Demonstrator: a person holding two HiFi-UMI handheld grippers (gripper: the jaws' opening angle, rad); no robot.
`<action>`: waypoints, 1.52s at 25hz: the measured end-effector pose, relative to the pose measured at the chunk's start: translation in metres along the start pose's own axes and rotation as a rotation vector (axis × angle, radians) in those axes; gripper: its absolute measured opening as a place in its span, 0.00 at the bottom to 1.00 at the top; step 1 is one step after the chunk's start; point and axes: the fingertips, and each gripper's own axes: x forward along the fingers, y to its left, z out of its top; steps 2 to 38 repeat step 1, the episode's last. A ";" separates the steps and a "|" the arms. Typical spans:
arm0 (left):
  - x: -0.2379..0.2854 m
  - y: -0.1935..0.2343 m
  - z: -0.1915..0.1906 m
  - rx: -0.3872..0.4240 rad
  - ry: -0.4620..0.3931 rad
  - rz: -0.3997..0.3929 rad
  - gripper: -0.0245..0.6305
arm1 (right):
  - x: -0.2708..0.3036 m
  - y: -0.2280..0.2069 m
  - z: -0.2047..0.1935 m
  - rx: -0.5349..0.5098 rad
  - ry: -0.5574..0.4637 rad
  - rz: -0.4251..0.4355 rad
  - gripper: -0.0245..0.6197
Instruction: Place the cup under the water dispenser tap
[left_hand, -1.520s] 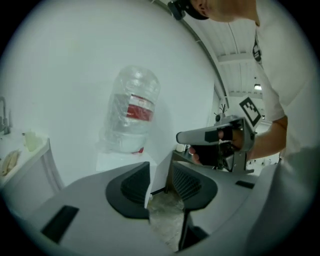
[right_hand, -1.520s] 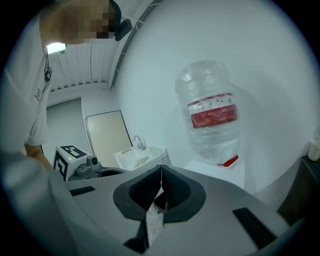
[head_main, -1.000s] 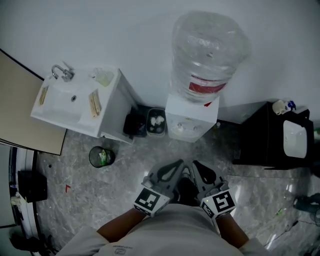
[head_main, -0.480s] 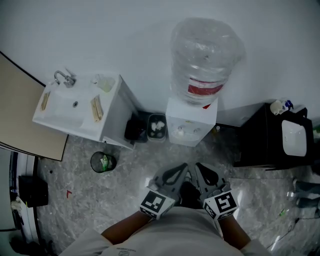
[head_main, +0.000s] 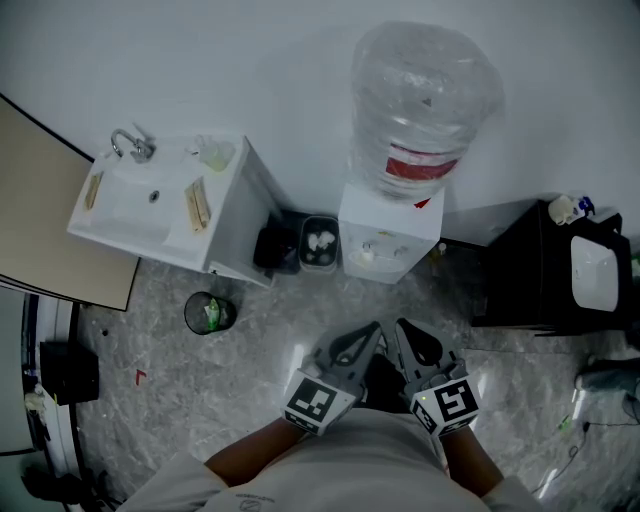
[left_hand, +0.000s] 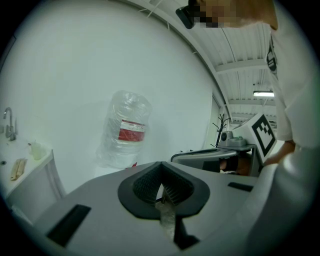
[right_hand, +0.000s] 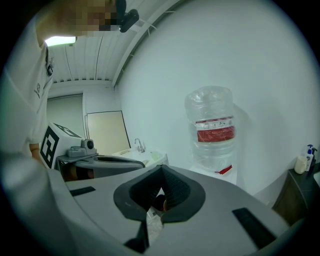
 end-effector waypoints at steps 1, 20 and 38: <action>0.000 0.001 -0.001 -0.001 0.000 0.000 0.04 | 0.001 0.000 -0.001 0.002 0.000 -0.001 0.06; 0.000 0.001 -0.001 -0.001 0.000 0.000 0.04 | 0.001 0.000 -0.001 0.002 0.000 -0.001 0.06; 0.000 0.001 -0.001 -0.001 0.000 0.000 0.04 | 0.001 0.000 -0.001 0.002 0.000 -0.001 0.06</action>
